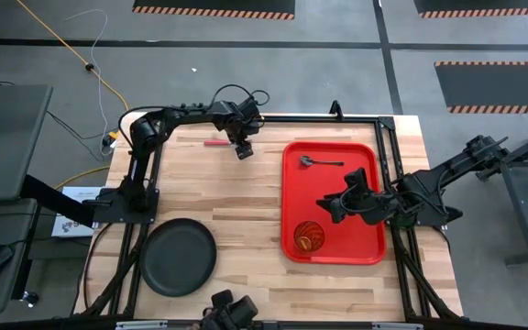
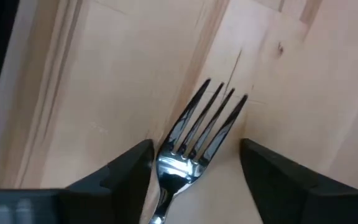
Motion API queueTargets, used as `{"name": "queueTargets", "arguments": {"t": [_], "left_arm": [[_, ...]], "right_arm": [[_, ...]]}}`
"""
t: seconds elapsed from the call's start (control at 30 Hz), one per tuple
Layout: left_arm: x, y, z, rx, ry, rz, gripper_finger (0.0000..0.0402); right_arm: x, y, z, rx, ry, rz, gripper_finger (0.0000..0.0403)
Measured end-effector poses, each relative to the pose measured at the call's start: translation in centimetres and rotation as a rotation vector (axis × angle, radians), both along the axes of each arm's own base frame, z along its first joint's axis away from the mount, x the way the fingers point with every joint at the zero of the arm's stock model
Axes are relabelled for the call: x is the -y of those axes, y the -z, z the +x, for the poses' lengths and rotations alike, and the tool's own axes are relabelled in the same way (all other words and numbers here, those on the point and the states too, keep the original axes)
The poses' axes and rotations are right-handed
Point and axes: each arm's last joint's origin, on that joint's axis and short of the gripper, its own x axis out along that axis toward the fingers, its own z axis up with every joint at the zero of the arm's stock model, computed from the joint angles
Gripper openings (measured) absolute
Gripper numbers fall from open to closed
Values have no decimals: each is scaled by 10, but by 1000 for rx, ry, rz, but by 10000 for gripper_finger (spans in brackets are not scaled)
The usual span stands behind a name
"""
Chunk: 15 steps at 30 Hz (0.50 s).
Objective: Pick and place plate/cup/fork/spoon on tray
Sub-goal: Put the red fork on the red serving tray beside the black spoon
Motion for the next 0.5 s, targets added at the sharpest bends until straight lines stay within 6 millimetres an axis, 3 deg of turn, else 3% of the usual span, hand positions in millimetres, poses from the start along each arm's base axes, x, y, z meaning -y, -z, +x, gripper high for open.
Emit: {"name": "queueTargets", "arguments": {"t": [0.3,0.37,0.5], "left_arm": [[1,-2,0,-11,-17,35,29],[0,-6,0,-1,-21,50,10],[-1,-16,0,31,-24,72,14]], "right_arm": [[0,0,0,0,0,0,204],[0,0,0,-1,-1,-1,204],[0,0,0,-1,-2,-3,204]]}}
